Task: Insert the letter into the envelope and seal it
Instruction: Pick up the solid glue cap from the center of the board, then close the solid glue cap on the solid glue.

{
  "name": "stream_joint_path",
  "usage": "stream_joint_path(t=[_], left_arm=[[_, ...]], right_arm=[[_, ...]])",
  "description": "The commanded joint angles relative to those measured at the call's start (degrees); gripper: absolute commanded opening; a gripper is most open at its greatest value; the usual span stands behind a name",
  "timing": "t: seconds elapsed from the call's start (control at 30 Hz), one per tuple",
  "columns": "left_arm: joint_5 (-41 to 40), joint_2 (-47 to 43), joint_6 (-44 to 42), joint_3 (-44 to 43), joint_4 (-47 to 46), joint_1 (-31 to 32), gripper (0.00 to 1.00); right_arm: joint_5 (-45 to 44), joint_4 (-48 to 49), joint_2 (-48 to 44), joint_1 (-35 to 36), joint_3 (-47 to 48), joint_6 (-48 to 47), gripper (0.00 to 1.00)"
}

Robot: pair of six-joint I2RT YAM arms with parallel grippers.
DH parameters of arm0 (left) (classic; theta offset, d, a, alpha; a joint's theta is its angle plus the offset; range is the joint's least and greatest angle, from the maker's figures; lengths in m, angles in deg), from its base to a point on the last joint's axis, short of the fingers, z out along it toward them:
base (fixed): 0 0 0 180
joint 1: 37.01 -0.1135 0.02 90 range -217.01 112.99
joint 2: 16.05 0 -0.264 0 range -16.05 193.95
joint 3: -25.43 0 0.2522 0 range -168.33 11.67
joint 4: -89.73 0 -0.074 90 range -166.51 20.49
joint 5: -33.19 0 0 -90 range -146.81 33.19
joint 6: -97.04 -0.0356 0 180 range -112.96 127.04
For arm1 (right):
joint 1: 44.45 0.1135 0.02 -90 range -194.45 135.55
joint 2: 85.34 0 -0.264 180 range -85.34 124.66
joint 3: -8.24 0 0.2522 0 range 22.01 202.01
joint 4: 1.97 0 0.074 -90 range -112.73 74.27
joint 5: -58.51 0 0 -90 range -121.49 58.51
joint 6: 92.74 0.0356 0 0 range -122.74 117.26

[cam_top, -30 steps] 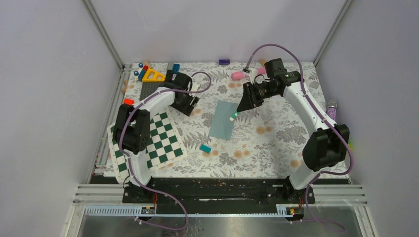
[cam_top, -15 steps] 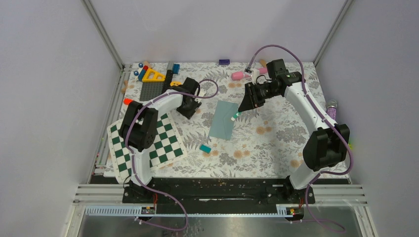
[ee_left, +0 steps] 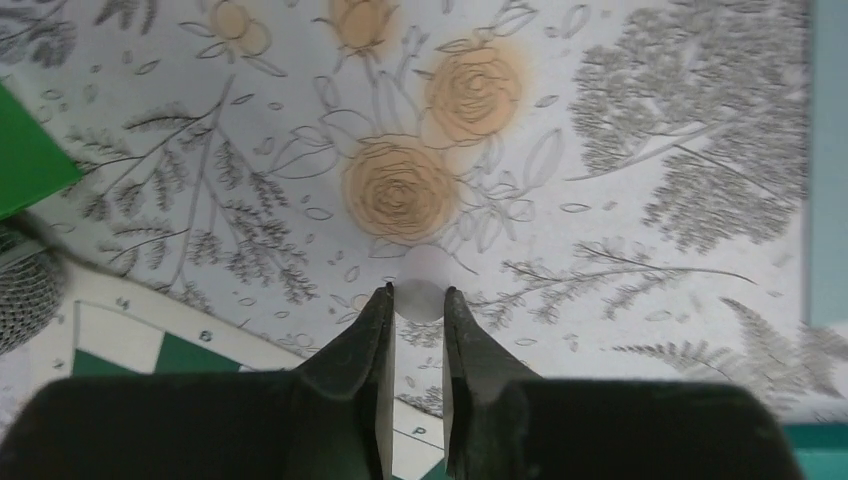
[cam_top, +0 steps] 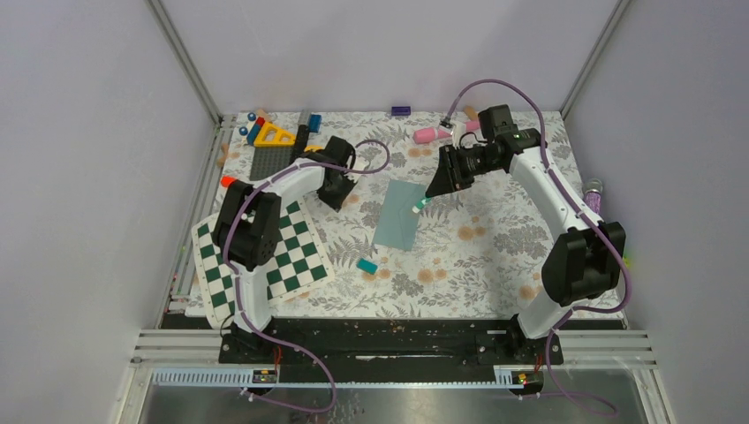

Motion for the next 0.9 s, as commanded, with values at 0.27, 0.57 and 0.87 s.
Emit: stream_joint_path(t=[0.27, 0.57, 0.87], left_arm=[[48.2, -12.9, 26.4, -11.3, -16.9, -6.6, 0.00], [59.1, -11.5, 85.5, 9.7, -88.5, -8.4, 0.00], [55.2, -15.8, 82.1, 16.5, -84.4, -6.2, 0.00]], right_arm=[[8.3, 31.4, -0.6, -7.3, -2.1, 35.2, 0.16], [4.6, 85.0, -0.3, -8.7, -20.5, 79.1, 0.17], [-1.6, 100.8, -0.7, -8.8, -28.2, 89.4, 0.17]])
